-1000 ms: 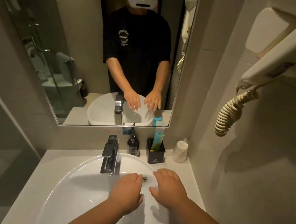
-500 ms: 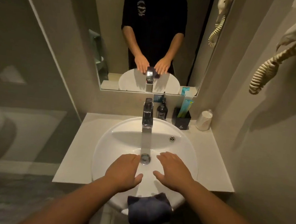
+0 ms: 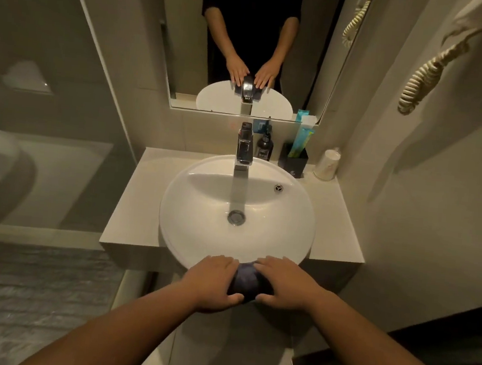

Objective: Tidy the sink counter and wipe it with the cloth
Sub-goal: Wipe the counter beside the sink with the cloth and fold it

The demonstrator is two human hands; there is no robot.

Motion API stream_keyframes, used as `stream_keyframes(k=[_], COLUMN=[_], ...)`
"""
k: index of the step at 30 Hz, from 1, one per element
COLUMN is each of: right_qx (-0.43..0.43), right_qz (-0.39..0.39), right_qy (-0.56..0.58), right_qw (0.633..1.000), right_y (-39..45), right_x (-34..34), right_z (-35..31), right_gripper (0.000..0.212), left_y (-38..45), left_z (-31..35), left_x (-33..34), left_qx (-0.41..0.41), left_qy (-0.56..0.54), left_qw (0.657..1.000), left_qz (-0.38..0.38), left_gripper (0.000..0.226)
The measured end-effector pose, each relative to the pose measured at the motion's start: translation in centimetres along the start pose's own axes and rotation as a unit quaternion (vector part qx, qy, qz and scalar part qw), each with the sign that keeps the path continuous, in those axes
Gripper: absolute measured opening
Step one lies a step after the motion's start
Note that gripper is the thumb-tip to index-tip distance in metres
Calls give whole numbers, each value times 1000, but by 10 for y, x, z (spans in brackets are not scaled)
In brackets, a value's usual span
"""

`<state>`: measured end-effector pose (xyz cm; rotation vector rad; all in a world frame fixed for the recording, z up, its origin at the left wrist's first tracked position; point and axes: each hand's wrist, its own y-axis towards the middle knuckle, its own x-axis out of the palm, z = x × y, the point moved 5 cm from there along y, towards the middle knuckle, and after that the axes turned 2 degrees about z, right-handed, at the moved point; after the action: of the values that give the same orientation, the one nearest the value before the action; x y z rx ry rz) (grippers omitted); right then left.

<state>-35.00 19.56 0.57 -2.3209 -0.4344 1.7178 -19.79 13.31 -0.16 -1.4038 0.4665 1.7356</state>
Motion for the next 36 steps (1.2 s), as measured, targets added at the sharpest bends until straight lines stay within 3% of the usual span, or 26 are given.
stream_keyframes(k=[5,7,11,15,22,26,33,36], right_qx=[-43,-55,-49,-34,-112,-142,-150,-134], right_qz=[-36,-34,14,7,98,150,129,117], right_qy=[-61,-65,-39,-29,-40,-37,-22,9], right_qw=[997,996,998,999,988,978,980,984], right_y=[18,21,19,12,16,39,108,156], right_x=[9,12,13,3,-52,-87,-116,-118], right_z=[-2,-3,-6,-15,-58,-82,-116,-117], right_gripper=[57,46,27,27,15,12,23,17], left_y=[17,20,12,-4,-36,-40,-24,-7], left_z=[3,7,12,15,4,-24,-102,-157], left_x=[9,12,15,1,-55,-90,-119,-127], left_qx=[-17,-26,-43,-58,-109,-162,-199,-209], left_qy=[42,23,8,28,-18,-44,-50,-48], left_qw=[998,998,999,997,992,982,972,972], left_qz=[-40,-47,-3,36,63,90,111,101], left_gripper=[68,63,25,23,23,21,25,31])
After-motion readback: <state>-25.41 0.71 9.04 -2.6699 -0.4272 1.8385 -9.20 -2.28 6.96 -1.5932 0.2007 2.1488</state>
